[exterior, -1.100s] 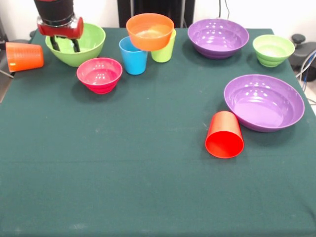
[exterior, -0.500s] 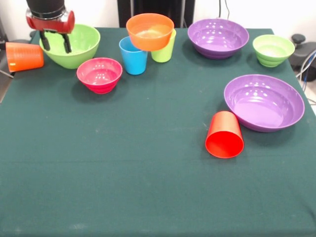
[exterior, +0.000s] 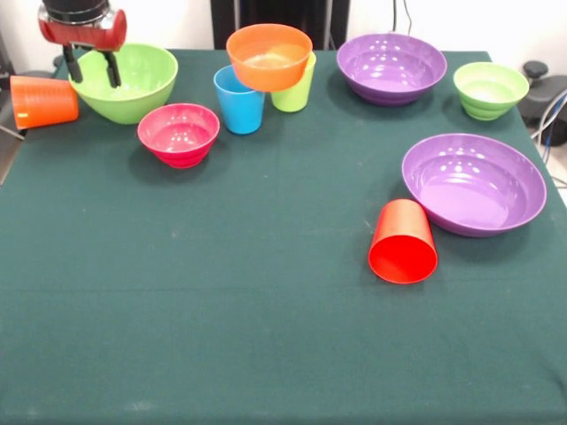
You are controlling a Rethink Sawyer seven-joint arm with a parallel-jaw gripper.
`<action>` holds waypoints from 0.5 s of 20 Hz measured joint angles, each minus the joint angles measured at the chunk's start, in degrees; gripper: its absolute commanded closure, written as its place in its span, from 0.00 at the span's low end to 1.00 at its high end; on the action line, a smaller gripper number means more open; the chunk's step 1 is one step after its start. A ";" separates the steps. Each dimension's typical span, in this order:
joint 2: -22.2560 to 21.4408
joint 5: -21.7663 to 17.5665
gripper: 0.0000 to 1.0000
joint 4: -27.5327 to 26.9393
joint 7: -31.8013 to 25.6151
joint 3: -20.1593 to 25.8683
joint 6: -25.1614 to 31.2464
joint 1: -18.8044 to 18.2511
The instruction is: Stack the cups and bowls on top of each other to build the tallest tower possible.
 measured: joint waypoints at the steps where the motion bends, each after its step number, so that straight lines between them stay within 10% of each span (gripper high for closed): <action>1: -0.08 0.05 0.00 0.09 0.00 0.02 0.20 -0.05; 10: -1.15 0.40 0.00 0.60 0.00 0.67 3.58 -0.30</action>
